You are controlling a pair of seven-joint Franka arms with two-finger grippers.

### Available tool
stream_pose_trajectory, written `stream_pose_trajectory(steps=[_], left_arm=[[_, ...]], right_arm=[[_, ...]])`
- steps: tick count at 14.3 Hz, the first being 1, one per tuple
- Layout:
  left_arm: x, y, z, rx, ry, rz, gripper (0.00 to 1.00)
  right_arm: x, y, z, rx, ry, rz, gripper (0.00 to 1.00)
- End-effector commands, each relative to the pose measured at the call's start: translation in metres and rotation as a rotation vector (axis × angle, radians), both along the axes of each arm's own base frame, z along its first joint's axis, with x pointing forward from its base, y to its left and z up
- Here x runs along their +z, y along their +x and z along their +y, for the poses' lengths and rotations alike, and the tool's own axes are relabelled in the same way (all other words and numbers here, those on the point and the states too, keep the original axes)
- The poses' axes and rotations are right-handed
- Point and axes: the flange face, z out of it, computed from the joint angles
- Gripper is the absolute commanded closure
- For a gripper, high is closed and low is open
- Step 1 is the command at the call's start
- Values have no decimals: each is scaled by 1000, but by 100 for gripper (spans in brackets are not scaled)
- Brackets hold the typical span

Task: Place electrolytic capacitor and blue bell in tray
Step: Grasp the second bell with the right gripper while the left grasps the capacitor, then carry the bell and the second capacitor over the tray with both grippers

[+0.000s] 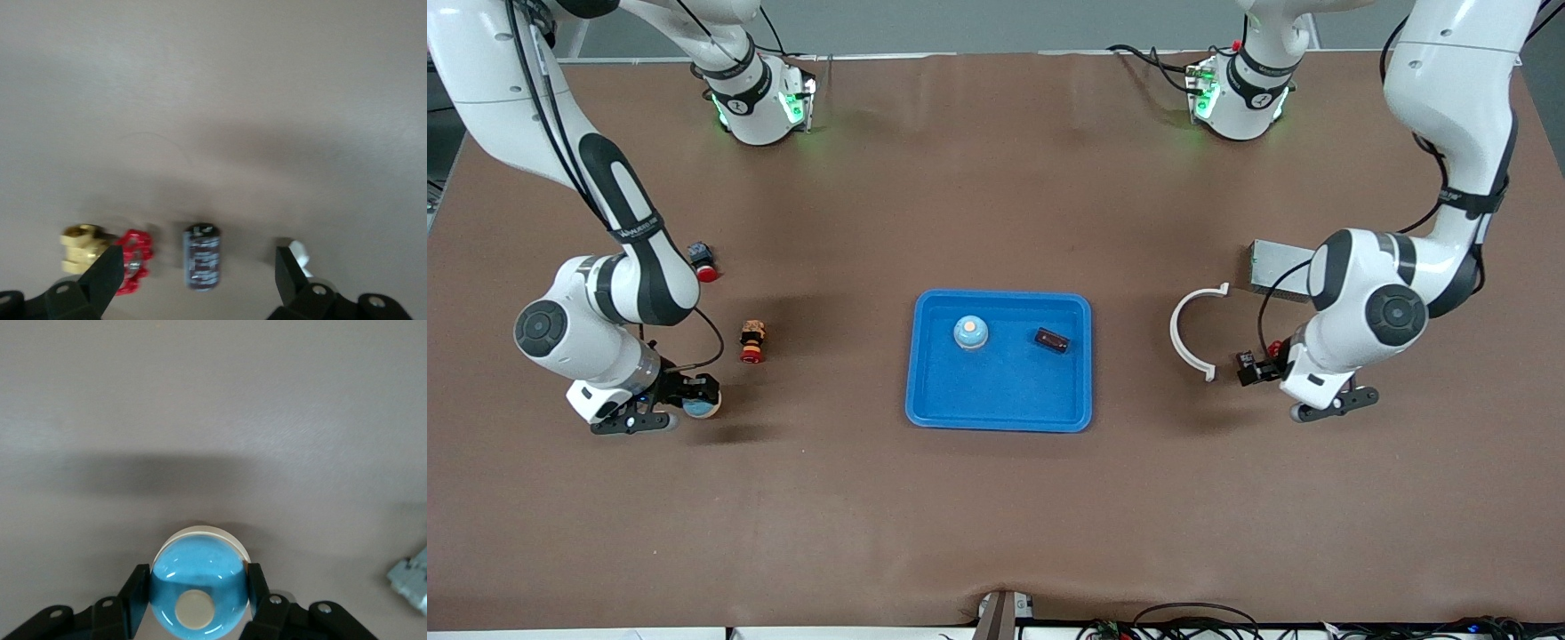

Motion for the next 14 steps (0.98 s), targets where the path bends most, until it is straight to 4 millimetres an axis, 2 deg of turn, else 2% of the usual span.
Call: stream_pose_trajectory(steps=[1,5,7,12,14], left_arm=[[-13,9,-16,49,-8,6,0],[-34,5,-16,59,-3,28,0],[-44,3,-14,64,-2,42,0],[-56,-1,-12,66,0,63,0],[-58,-2,-13,66,0,68,0]], right_arm=[[40,9,36,-66,-13,39,100],[70,14,110,-168,-23,69,100],[80,12,154,-232,-22,60,100],[95,-2,259,-395,-3,27,100],[87,-4,298,-434,3,26,100]])
